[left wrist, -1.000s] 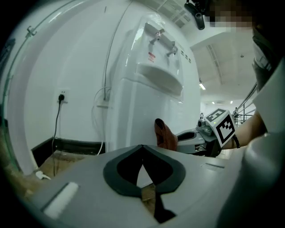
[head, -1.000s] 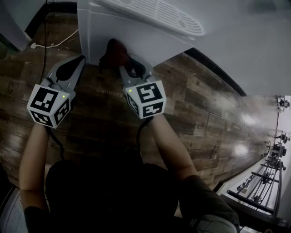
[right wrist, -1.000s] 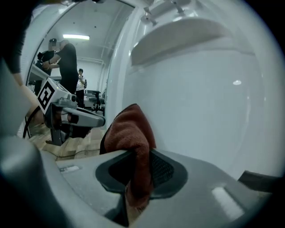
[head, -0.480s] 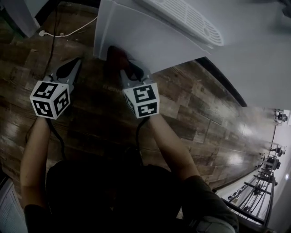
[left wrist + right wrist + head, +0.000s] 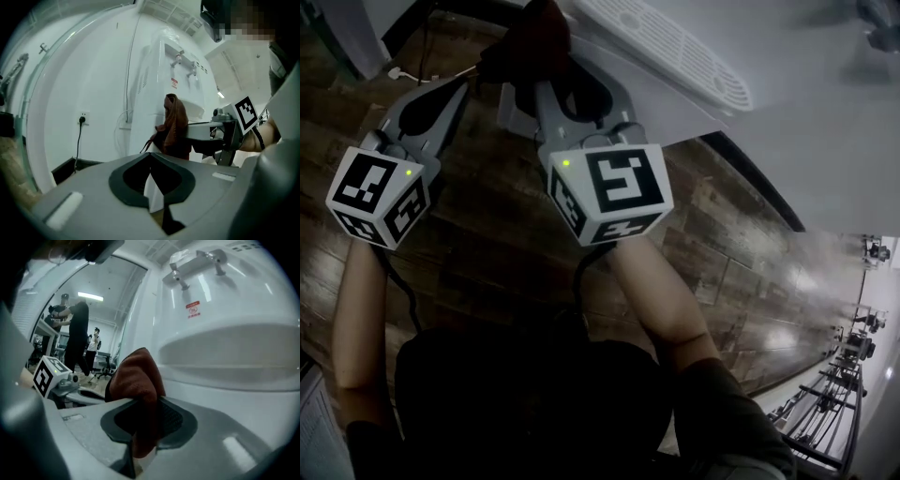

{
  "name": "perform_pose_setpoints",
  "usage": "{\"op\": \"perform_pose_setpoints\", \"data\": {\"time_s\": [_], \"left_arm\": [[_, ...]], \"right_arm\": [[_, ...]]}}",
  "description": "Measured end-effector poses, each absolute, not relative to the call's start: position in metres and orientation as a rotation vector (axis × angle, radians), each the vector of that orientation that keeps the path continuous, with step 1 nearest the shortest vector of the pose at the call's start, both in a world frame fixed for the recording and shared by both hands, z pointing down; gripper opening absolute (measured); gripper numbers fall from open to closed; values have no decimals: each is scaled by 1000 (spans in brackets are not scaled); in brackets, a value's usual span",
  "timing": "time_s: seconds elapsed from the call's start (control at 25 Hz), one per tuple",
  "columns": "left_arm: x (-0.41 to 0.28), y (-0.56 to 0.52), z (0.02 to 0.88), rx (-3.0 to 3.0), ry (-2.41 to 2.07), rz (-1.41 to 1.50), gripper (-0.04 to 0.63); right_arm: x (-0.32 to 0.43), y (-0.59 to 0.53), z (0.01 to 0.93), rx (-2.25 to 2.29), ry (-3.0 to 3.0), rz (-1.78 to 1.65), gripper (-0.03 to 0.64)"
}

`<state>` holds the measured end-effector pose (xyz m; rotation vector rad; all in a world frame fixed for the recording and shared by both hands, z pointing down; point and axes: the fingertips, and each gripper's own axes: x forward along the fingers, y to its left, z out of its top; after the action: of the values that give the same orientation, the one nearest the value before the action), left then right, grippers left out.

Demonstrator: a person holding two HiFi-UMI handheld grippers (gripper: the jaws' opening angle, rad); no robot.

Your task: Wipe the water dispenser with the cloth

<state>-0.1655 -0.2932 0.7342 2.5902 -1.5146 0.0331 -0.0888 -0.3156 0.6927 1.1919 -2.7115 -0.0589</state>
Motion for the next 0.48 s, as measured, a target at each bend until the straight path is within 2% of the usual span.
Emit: {"op": "perform_pose_setpoints", "data": {"time_s": [0.36,0.48], "left_arm": [[-169,-277,864,2372,-1463,243,19],[-176,-273,902,2262,-1455,249,18]], "right_arm": [[-89,-317,866,1036,-2444,452,64],[-91,-319,902,1005,-2401,472,64]]}}
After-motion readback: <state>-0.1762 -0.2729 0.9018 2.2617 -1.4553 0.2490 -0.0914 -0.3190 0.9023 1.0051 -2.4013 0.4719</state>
